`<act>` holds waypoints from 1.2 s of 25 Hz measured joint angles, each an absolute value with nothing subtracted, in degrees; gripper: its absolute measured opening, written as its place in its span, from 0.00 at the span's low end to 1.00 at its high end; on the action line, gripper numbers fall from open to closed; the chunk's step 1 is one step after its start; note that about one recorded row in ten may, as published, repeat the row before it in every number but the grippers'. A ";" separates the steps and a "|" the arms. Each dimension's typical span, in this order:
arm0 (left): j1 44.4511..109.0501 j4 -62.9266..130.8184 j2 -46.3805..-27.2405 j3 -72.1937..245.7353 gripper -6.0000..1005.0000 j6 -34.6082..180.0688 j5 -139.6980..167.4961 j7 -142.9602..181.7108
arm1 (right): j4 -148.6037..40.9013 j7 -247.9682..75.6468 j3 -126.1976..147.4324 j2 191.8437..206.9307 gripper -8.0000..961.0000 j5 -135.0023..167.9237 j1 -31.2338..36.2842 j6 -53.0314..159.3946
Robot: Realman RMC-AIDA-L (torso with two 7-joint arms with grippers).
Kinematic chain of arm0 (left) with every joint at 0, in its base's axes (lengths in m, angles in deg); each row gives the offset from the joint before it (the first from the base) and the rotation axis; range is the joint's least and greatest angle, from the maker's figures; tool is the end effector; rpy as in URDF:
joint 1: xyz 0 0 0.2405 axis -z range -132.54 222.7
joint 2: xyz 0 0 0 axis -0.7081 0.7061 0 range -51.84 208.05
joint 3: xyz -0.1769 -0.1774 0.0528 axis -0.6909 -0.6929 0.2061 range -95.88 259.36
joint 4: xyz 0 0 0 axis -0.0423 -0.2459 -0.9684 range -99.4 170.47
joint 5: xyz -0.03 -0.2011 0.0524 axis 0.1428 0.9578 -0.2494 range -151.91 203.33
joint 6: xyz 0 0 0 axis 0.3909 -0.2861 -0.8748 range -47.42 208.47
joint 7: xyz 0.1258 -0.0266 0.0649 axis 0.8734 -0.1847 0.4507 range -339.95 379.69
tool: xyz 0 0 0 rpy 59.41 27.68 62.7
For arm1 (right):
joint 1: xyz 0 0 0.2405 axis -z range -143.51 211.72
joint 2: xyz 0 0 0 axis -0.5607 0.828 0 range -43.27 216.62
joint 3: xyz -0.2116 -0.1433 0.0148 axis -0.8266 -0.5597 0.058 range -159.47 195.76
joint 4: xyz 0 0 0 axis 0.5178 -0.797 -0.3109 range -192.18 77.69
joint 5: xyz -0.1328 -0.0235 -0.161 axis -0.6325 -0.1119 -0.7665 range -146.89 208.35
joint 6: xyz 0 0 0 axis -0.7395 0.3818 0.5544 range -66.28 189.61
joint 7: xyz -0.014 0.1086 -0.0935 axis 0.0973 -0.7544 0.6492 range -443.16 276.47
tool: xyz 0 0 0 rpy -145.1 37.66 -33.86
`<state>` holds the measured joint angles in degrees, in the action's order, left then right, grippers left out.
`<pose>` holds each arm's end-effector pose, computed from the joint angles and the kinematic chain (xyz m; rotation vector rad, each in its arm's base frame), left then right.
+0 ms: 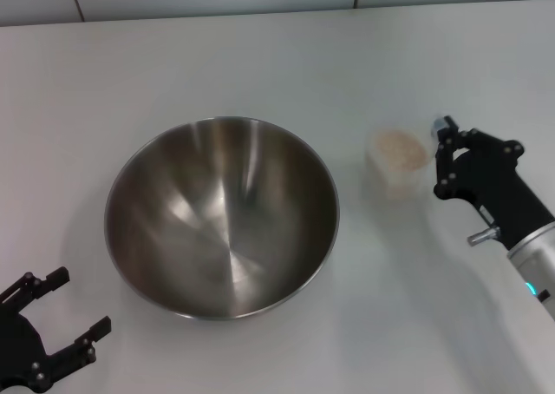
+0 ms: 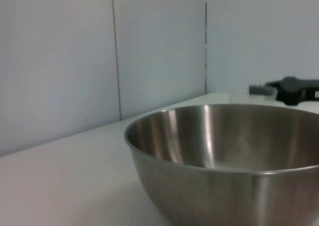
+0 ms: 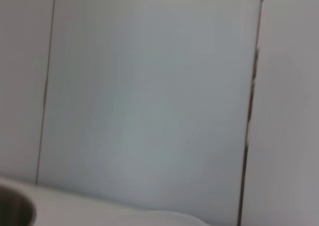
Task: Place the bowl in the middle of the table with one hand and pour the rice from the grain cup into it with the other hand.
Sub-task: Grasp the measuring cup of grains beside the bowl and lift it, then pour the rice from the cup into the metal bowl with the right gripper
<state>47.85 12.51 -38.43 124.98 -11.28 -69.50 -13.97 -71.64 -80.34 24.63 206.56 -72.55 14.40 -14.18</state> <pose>-0.3734 0.1695 -0.0040 -2.3805 -0.3863 -0.6617 0.3117 0.2661 -0.0673 -1.8209 0.3924 0.6765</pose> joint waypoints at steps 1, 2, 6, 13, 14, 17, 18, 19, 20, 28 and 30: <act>47.82 12.51 -38.44 124.98 0.82 -11.35 -69.70 -13.97 | -71.73 -80.30 24.79 206.56 0.01 -72.54 14.68 -16.26; 47.81 12.51 -38.43 124.92 0.82 -11.41 -70.20 -13.97 | -71.81 -80.29 24.83 206.56 0.01 -72.56 14.81 -17.66; 47.81 12.51 -38.44 125.00 0.82 -11.42 -70.30 -13.97 | -72.28 -80.05 24.50 206.50 0.01 -73.00 14.95 -25.01; 48.16 12.51 -38.44 124.99 0.82 -11.51 -70.88 -13.97 | -74.42 -73.29 24.21 206.49 0.01 -78.13 12.65 -33.79; 48.21 12.51 -38.43 124.98 0.82 -11.52 -70.89 -13.97 | -74.91 -70.86 24.21 206.51 0.01 -78.96 12.15 -33.70; 48.28 12.51 -38.43 124.98 0.82 -11.55 -70.90 -13.98 | -77.67 -58.87 24.14 206.51 0.01 -81.97 10.96 -31.28; 48.28 12.51 -38.43 124.98 0.82 -11.56 -70.90 -14.00 | -78.85 -54.10 24.14 206.52 0.01 -82.88 10.74 -30.26; 48.28 12.51 -38.43 124.98 0.82 -11.56 -70.90 -14.00 | -80.02 -49.48 24.15 206.54 0.01 -83.56 10.58 -29.25; 48.28 12.51 -38.43 124.98 0.82 -11.56 -70.90 -14.01 | -81.42 -42.97 24.16 206.57 0.01 -84.12 10.44 -27.81; 48.44 12.51 -38.43 124.98 0.82 -11.33 -70.89 -14.05 | -88.29 -2.78 24.13 206.57 0.01 -86.15 10.38 -22.37; 48.48 12.51 -38.43 124.98 0.82 -11.30 -70.88 -14.05 | -88.61 2.85 24.12 206.56 0.01 -87.96 10.46 -22.33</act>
<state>48.48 12.51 -38.43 124.98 -11.30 -70.88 -14.05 -88.61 2.85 24.12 206.56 -87.96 10.46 -22.33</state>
